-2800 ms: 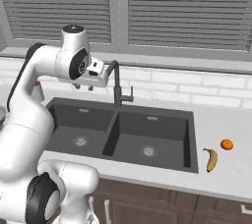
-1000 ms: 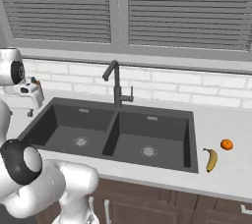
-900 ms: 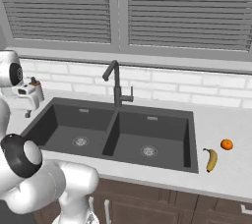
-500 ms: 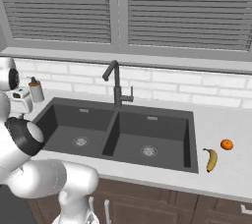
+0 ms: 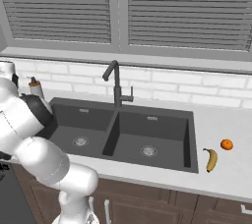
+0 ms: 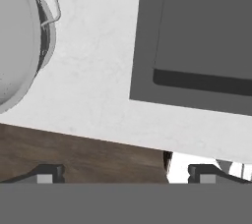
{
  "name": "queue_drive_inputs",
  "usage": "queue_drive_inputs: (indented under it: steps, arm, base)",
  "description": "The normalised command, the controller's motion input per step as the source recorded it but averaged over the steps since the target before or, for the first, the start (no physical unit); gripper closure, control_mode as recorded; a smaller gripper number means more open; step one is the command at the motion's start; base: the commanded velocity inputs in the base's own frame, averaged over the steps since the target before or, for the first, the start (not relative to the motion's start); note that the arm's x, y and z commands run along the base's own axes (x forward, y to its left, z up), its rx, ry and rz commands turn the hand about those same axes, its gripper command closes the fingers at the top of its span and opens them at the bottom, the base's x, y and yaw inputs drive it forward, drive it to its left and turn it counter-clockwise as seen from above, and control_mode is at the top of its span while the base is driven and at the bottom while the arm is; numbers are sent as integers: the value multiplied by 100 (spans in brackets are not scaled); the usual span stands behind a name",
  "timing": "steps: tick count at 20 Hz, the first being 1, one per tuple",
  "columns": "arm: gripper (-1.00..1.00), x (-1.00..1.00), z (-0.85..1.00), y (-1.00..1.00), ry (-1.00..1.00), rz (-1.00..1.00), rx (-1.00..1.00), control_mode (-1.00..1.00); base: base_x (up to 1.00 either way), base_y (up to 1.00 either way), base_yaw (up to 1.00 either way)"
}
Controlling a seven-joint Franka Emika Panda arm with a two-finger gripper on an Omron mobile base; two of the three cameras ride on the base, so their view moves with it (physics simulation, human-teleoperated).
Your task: Put the colander in the sink, put the tangerine, banana in the colander, and turn on the sink faucet and pour water over the colander.
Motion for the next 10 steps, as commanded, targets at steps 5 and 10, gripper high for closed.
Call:
queue_drive_inputs:
  steps: [5,10]
  arm:
    - [-100,31,-24,69,1,-12,0,-100]
    - [-100,30,-27,54,2,-20,0,-100]
  base:
    - [0,0,0]
    - [0,0,0]
